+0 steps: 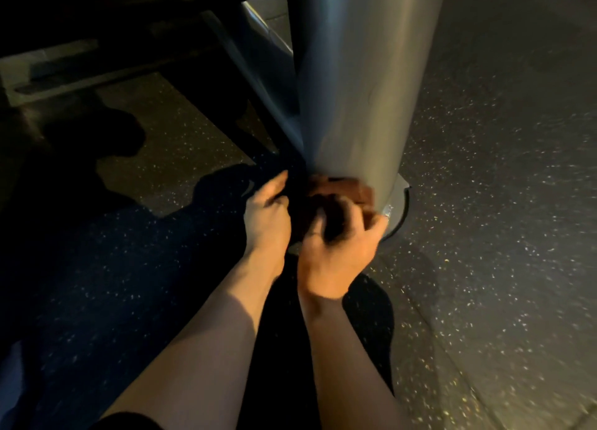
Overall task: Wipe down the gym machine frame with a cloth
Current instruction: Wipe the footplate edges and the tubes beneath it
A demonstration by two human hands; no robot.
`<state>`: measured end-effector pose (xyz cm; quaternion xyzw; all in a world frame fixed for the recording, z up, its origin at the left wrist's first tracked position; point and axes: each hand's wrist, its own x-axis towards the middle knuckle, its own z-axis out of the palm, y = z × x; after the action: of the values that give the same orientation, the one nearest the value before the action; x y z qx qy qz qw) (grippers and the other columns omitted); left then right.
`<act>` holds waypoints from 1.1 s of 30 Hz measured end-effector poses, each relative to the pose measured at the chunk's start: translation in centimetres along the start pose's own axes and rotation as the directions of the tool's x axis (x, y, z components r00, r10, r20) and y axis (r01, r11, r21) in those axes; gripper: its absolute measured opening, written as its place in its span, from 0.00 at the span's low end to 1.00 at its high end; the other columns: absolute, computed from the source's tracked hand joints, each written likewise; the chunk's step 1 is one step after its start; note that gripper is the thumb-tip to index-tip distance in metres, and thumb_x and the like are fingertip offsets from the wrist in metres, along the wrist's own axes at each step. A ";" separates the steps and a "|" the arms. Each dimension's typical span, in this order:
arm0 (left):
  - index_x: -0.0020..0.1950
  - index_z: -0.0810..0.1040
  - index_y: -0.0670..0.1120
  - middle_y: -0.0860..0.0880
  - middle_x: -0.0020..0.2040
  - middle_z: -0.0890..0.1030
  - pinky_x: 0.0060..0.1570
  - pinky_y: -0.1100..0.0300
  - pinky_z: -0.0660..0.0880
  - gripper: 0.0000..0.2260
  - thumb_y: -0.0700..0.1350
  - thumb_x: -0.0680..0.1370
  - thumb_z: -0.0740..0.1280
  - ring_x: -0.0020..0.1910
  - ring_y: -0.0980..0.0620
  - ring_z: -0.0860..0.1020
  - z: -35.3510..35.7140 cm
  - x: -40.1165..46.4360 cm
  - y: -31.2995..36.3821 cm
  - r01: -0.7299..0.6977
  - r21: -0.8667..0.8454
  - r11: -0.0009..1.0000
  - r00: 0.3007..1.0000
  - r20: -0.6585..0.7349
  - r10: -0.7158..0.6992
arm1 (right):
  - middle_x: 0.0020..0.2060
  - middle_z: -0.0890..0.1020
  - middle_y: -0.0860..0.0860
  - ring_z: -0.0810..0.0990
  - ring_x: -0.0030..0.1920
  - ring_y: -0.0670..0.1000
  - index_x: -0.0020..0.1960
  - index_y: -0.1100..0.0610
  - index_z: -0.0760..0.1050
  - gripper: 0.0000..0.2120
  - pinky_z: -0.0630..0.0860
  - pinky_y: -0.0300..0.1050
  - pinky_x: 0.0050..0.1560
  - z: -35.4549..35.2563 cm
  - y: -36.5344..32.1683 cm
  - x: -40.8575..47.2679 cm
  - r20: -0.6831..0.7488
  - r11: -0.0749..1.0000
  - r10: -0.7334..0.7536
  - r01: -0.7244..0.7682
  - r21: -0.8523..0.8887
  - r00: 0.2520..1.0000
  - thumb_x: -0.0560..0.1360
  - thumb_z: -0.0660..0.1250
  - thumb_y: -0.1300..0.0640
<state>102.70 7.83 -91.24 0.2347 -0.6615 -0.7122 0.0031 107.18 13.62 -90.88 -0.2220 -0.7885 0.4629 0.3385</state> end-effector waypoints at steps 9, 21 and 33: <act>0.72 0.71 0.46 0.49 0.67 0.74 0.48 0.79 0.68 0.25 0.27 0.79 0.54 0.61 0.61 0.70 2.1 -1.7 -0.3 0.020 0.029 0.999 0.992 0.122 -0.023 | 0.48 0.77 0.65 0.74 0.45 0.67 0.44 0.66 0.79 0.10 0.77 0.61 0.41 -0.9 4.8 1.2 0.154 0.965 0.033 0.008 -0.260 0.988 0.64 0.66 0.65; 0.64 0.79 0.48 0.46 0.61 0.81 0.64 0.51 0.73 0.14 0.41 0.80 0.63 0.60 0.50 0.78 -0.3 -1.7 -1.1 -0.073 0.239 0.968 0.997 -0.010 0.077 | 0.49 0.78 0.58 0.77 0.47 0.62 0.51 0.58 0.83 0.14 0.78 0.51 0.49 0.7 4.9 0.0 0.353 0.961 -0.057 0.146 -0.233 0.934 0.65 0.69 0.61; 0.64 0.78 0.43 0.42 0.58 0.81 0.57 0.57 0.75 0.17 0.41 0.75 0.72 0.58 0.45 0.79 -0.7 -0.2 -0.3 0.103 0.321 0.941 0.945 -0.327 0.008 | 0.48 0.76 0.58 0.77 0.47 0.61 0.52 0.62 0.77 0.14 0.65 0.38 0.41 -1.6 2.9 -0.3 0.199 0.985 0.061 -0.027 -0.170 0.978 0.67 0.68 0.63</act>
<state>103.21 7.25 -91.48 0.3616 -0.7571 -0.5414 0.0546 108.68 15.73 -92.98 -0.2183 -0.8498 0.4232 0.2259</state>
